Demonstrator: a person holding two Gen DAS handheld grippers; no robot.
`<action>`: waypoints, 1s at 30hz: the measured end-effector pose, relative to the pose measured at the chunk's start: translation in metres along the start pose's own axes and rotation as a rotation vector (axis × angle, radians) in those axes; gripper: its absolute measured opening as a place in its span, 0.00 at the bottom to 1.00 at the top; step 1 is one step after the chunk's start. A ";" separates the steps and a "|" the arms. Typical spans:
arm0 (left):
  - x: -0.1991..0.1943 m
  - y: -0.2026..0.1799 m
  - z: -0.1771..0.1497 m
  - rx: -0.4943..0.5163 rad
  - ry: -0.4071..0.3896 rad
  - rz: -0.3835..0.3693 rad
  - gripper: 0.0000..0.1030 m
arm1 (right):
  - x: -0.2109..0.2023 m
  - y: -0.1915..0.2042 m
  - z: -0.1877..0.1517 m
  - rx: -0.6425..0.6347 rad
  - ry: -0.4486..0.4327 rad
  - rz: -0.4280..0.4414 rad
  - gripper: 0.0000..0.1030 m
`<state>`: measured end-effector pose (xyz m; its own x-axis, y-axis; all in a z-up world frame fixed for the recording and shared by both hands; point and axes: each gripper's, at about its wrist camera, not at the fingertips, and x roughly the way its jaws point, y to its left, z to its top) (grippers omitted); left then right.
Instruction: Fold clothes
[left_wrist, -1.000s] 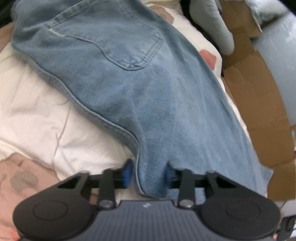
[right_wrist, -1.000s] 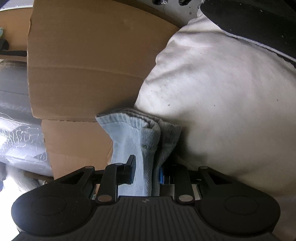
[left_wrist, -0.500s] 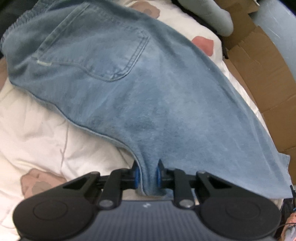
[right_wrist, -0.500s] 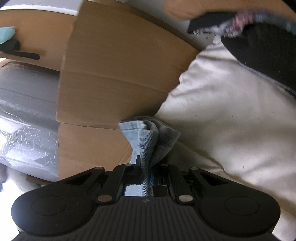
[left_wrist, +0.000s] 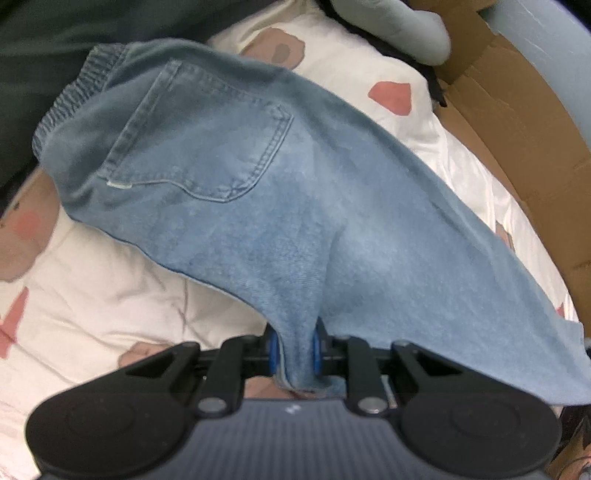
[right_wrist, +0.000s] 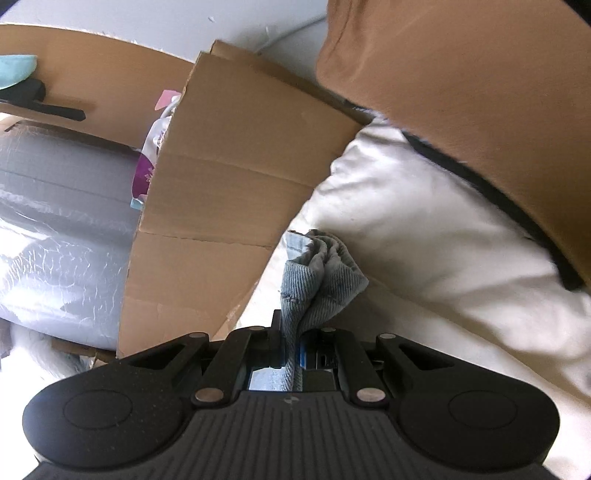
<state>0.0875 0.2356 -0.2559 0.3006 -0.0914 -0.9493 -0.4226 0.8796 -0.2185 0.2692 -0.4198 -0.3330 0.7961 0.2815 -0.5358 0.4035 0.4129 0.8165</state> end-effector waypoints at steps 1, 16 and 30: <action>-0.001 0.001 0.000 0.006 0.002 -0.001 0.17 | -0.006 0.000 -0.001 0.001 0.000 -0.005 0.05; -0.001 0.002 -0.037 0.118 0.070 -0.001 0.18 | -0.123 -0.019 -0.013 -0.018 -0.012 -0.091 0.05; -0.007 0.008 -0.046 0.164 0.094 0.006 0.18 | -0.215 -0.058 -0.050 -0.037 0.001 -0.162 0.05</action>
<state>0.0425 0.2218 -0.2617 0.2141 -0.1222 -0.9691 -0.2769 0.9439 -0.1802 0.0525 -0.4612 -0.2759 0.7216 0.2095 -0.6599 0.5094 0.4848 0.7110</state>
